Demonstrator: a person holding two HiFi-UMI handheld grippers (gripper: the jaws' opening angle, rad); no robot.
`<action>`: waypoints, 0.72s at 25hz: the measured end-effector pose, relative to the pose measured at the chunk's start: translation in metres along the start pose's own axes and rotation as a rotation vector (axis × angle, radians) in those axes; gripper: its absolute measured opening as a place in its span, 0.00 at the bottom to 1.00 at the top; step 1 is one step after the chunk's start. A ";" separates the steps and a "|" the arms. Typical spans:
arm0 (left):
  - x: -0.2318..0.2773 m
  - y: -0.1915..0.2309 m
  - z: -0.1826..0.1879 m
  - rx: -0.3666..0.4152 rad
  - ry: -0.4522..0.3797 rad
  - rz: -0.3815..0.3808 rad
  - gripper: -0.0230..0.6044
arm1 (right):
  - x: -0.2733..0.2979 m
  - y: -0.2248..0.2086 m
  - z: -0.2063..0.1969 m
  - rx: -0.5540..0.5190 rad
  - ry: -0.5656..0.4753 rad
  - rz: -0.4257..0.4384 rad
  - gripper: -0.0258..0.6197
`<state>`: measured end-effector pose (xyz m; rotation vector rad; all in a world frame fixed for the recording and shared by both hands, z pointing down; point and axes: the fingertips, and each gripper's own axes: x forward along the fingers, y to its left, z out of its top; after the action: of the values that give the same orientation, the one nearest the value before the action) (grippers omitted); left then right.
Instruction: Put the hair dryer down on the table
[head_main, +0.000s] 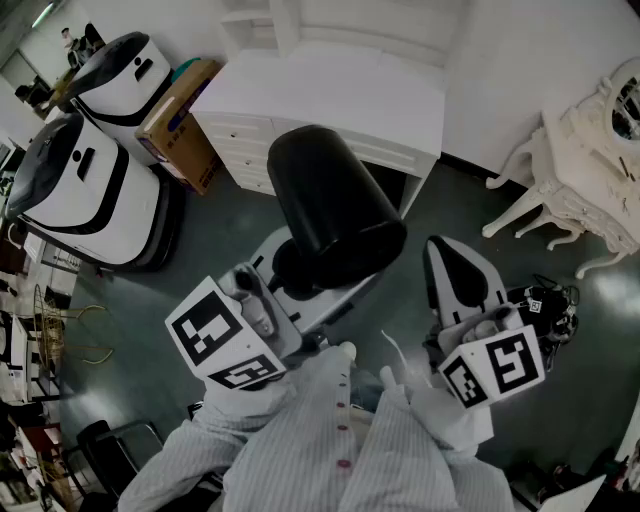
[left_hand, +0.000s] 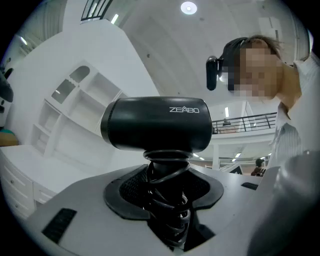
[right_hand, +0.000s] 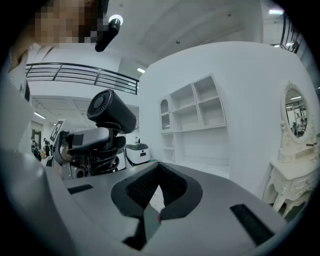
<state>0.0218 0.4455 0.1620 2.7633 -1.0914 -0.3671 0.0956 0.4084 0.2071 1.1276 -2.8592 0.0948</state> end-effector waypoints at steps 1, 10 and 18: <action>-0.001 -0.002 0.000 0.003 0.002 -0.005 0.35 | -0.001 0.003 0.001 -0.003 -0.002 -0.001 0.06; 0.005 0.002 -0.003 0.008 0.019 -0.013 0.35 | -0.008 0.002 0.004 -0.017 -0.007 -0.038 0.06; 0.006 0.007 -0.010 0.012 0.020 0.013 0.35 | -0.008 -0.007 -0.004 -0.008 -0.003 -0.029 0.06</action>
<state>0.0242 0.4368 0.1719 2.7629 -1.1106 -0.3312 0.1063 0.4096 0.2109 1.1690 -2.8422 0.0801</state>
